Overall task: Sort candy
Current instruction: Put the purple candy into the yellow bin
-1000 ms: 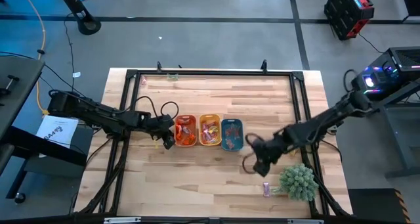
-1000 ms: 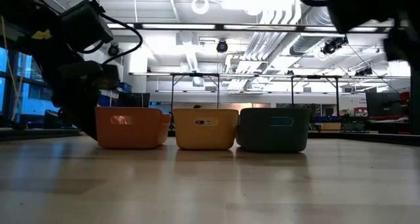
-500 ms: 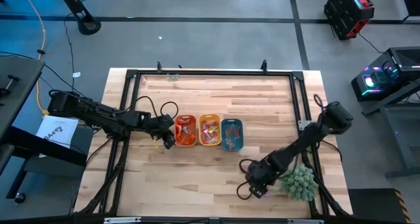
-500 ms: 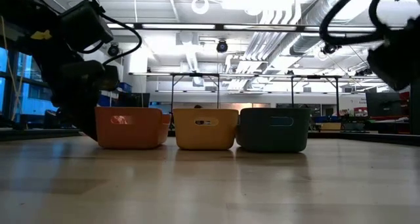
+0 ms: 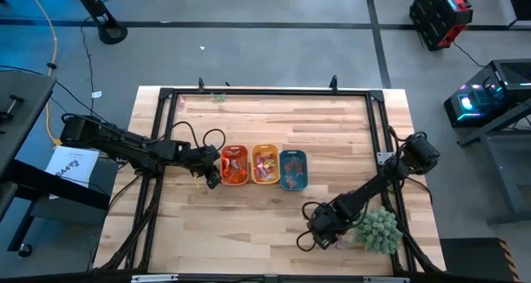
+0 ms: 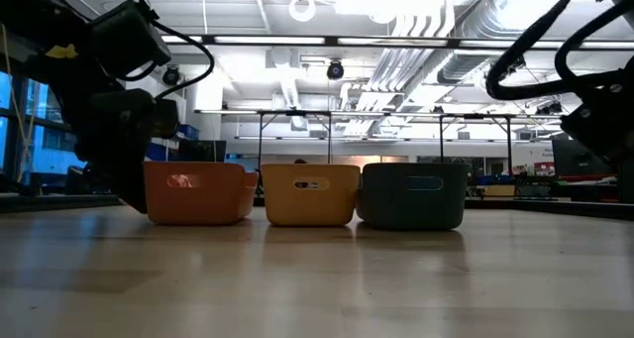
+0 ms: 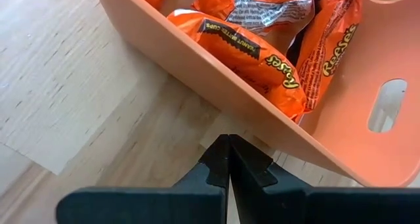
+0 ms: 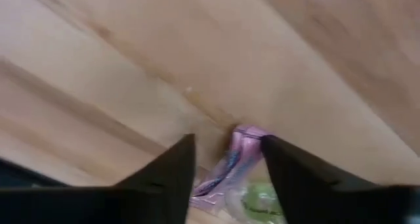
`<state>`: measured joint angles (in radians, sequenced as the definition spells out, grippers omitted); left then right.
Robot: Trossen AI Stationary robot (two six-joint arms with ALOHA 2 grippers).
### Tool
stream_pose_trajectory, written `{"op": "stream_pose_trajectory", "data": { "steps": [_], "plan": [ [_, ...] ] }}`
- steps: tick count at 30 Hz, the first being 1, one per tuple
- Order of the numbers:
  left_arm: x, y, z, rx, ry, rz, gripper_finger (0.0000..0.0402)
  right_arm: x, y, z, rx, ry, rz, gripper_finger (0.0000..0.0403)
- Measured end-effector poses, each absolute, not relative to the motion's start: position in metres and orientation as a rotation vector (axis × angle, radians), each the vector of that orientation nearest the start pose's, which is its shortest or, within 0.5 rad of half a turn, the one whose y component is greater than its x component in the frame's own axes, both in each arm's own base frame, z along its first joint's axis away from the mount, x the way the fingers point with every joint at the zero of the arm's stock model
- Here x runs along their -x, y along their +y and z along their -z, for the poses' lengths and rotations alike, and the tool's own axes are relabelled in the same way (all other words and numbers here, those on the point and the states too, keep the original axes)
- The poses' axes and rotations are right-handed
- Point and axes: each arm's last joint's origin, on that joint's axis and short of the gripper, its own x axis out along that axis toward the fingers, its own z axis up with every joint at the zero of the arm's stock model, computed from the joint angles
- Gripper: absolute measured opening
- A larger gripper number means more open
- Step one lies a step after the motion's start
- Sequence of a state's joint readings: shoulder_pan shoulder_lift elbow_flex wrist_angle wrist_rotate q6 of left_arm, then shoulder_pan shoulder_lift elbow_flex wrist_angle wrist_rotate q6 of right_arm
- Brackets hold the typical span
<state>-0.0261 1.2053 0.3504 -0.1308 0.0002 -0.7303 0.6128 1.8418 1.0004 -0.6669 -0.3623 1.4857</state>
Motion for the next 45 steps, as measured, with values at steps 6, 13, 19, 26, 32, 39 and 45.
{"op": "stream_pose_trajectory", "data": {
  "steps": [6,13,19,26,32,39,45],
  "plan": [
    [-0.185,-0.005,-0.124,0.654,0.943,-0.339,0.0,-0.238,0.178,-0.119,-0.788,1.754,0.543,0.0027],
    [-0.182,-0.005,-0.141,0.661,0.853,-0.302,0.0,-0.249,0.16,-0.138,-0.668,1.638,0.524,0.0004],
    [-0.174,-0.004,-0.161,0.665,0.738,-0.257,0.0,-0.282,0.129,-0.195,-0.54,1.417,0.432,0.0002],
    [-0.162,-0.004,-0.175,0.67,0.681,-0.235,0.0,-0.332,0.075,-0.247,-0.435,1.134,0.357,0.0001],
    [-0.152,-0.004,-0.178,0.7,0.689,-0.25,0.0,-0.361,0.031,-0.258,-0.412,0.915,0.305,0.0],
    [-0.148,-0.003,-0.183,0.711,0.667,-0.251,0.0,-0.377,0.002,-0.255,-0.439,0.817,0.31,0.0003],
    [-0.147,-0.003,-0.183,0.713,0.667,-0.253,0.0,-0.383,-0.007,-0.246,-0.486,0.834,0.262,0.0066]
  ]
}}
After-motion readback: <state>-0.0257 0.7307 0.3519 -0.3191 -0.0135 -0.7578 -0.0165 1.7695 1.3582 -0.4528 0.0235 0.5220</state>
